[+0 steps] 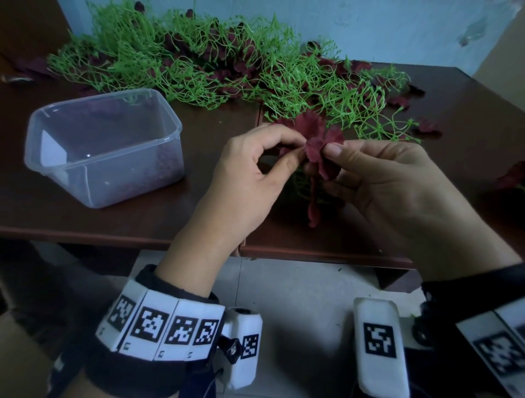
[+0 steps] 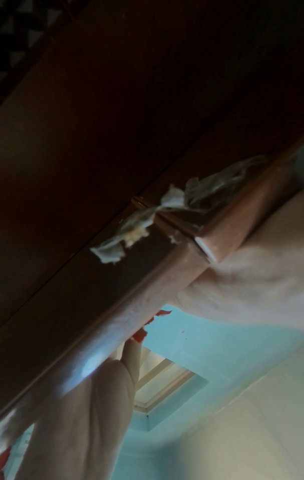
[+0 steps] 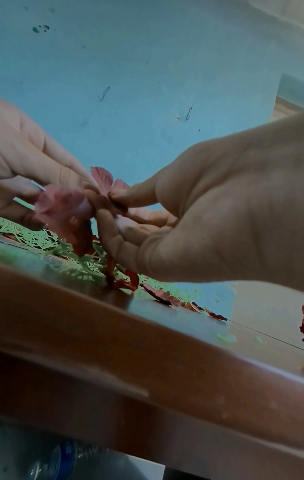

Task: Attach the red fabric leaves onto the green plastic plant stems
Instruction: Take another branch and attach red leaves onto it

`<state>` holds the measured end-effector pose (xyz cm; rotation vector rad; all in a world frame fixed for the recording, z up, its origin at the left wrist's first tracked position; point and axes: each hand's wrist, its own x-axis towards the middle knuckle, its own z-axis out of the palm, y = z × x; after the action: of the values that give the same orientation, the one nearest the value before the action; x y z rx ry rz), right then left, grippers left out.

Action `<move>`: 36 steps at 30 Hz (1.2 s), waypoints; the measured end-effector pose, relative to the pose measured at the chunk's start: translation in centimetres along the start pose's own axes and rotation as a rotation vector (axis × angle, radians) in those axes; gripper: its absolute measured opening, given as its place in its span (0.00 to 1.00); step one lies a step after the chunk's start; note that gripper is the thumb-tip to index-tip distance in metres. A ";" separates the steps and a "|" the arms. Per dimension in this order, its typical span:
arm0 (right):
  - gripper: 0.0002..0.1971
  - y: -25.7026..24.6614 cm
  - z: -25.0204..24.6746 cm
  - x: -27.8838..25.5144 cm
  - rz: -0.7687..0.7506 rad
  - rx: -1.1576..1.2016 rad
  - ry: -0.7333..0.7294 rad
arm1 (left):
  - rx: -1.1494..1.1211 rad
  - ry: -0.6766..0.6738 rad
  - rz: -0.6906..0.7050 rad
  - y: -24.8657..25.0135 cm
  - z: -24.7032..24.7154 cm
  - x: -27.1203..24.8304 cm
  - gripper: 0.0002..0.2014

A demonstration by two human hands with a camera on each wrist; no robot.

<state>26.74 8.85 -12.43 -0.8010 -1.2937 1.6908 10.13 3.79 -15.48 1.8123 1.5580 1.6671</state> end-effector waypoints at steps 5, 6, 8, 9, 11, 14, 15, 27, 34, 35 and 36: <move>0.05 -0.1 0.1 0.0 -0.034 0.003 0.004 | -0.027 0.020 0.018 0.4 0.1 0.0 0.07; 0.05 -0.1 0.1 0.0 -0.046 0.009 -0.007 | -0.031 0.024 0.032 0.5 0.0 0.1 0.07; 0.03 -0.3 0.2 -0.1 -0.068 0.022 -0.034 | -0.034 0.029 0.063 0.9 -0.1 0.2 0.07; 0.02 -0.4 0.3 -0.3 -0.075 0.024 -0.048 | -0.033 0.032 0.079 1.2 -0.1 0.2 0.07; 0.01 -0.7 0.6 -0.4 -0.080 0.032 -0.074 | -0.019 0.044 0.104 1.6 -0.1 0.3 0.07; 0.02 -0.7 0.8 -0.5 -0.079 0.047 -0.093 | -0.031 0.060 0.105 1.7 -0.1 0.4 0.06; 0.02 -0.7 0.8 -0.5 -0.078 0.053 -0.090 | -0.035 0.062 0.101 1.8 -0.2 0.4 0.06; 0.04 -0.6 0.7 -0.4 -0.184 0.069 -0.024 | -0.082 0.123 0.071 2.4 -0.2 0.9 0.03; 0.07 -0.6 0.5 -0.4 -0.245 0.025 -0.005 | -0.036 0.079 0.075 1.9 0.0 0.9 0.07; 0.07 -0.6 0.5 -0.4 -0.251 0.024 -0.007 | -0.034 0.078 0.073 1.8 0.0 0.9 0.07; 0.06 -0.6 0.6 -0.4 -0.254 0.027 -0.010 | -0.032 0.078 0.074 1.7 0.0 0.9 0.07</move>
<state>26.58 8.32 -11.71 -0.5855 -1.3165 1.5081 10.87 3.75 -13.68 1.8308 1.5030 1.8054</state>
